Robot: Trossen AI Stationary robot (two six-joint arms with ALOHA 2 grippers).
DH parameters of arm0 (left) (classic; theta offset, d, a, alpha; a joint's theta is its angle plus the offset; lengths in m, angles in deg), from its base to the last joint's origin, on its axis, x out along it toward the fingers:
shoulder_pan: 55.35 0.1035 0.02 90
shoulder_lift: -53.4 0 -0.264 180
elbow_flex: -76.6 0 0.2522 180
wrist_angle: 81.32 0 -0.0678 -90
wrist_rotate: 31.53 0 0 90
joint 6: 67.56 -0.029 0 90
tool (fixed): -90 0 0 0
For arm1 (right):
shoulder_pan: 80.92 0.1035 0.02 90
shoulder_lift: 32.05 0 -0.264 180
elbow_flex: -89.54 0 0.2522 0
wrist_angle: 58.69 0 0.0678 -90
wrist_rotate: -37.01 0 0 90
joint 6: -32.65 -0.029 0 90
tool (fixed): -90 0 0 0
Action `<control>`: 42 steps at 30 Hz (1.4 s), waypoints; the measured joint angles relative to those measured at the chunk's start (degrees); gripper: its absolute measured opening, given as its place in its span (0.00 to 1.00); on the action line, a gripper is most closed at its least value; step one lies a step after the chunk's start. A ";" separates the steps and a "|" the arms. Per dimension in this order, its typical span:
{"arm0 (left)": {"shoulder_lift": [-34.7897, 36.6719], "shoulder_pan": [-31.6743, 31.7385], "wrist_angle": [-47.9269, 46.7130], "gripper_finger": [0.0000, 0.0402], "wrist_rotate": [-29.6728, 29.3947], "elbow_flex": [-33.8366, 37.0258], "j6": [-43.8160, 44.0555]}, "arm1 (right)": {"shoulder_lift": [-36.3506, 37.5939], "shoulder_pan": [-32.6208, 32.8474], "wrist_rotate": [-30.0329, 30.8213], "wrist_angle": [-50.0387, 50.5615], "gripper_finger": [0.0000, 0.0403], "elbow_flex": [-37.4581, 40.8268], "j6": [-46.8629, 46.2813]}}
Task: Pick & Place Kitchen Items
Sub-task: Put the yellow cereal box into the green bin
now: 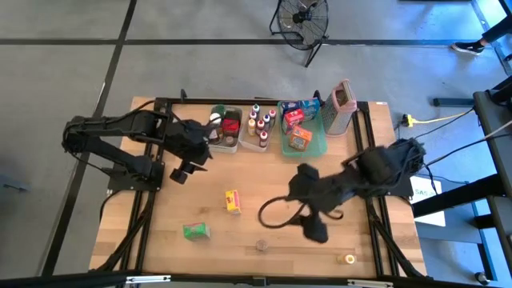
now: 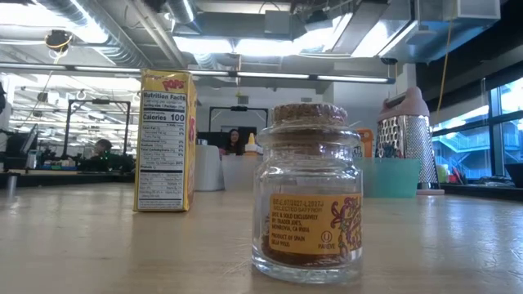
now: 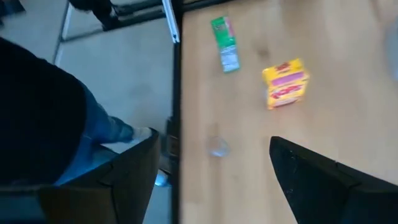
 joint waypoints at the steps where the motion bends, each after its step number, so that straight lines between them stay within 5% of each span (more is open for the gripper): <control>1: 0.00 -0.18 -1.79 0.47 0.02 0.00 -0.43 | -0.66 0.33 0.04 -1.15 0.76 0.00 -1.97; 9: 0.56 -1.96 -2.53 0.45 1.32 5.27 -8.47 | -5.81 1.93 0.11 -14.08 0.76 0.00 -9.31; 21: 0.57 -1.56 13.53 0.45 9.70 24.46 -12.70 | -8.62 5.79 5.25 -36.36 0.76 -0.02 -4.62; 33: 0.55 2.11 20.60 0.46 12.28 29.73 -16.07 | -8.53 4.84 7.28 -38.84 0.76 -0.02 -4.29; 42: 0.55 4.54 22.07 0.62 15.67 29.73 -13.68 | -8.53 4.62 7.40 -38.95 0.76 -0.02 -4.29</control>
